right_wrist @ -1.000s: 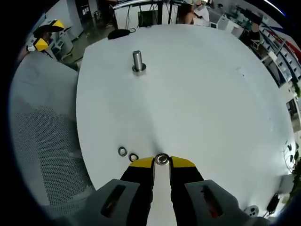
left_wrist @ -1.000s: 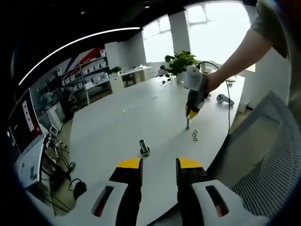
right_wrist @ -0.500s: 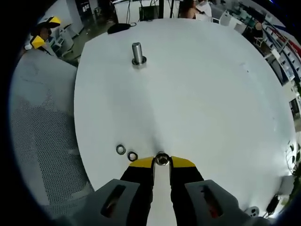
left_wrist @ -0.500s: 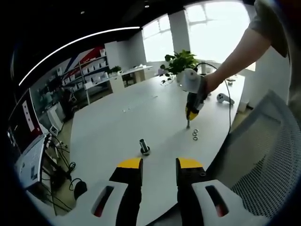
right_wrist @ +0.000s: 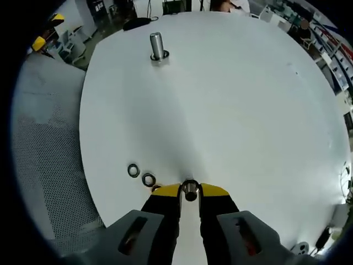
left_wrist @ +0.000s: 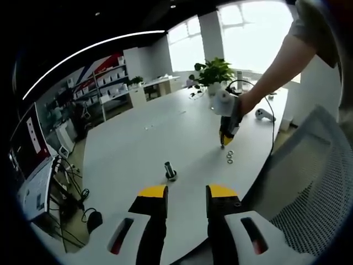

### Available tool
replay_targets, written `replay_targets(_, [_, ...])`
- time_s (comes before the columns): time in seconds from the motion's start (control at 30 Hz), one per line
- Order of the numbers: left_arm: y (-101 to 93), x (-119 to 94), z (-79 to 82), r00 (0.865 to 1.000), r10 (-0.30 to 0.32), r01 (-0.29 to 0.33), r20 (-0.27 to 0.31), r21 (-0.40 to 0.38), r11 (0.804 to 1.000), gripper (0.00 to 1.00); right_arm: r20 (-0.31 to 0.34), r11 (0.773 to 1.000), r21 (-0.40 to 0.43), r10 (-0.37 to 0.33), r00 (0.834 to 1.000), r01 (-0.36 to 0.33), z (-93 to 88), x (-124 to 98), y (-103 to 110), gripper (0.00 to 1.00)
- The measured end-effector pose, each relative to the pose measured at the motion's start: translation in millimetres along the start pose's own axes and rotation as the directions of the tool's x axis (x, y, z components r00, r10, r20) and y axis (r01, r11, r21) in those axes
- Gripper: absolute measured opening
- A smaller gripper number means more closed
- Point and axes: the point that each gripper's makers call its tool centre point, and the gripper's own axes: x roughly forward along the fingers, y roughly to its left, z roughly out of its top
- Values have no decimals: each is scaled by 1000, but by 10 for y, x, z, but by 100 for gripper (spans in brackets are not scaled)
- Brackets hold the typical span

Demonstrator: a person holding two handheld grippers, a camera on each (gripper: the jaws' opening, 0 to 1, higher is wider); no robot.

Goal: Place the washer onto the threaded stud by aligning its center hole with the stud, sliding it down to the base, and recovering from edge contact or off-axis alignment until the washer reaches the visible bottom stop.

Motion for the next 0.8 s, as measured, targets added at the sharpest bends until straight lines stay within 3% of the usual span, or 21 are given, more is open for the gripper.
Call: replay_targets(0.8, [24, 20, -25, 1000, 4, -4, -9, -1, 1000, 26, 9, 999, 37, -12, 1000, 12, -56, 34, -46, 16])
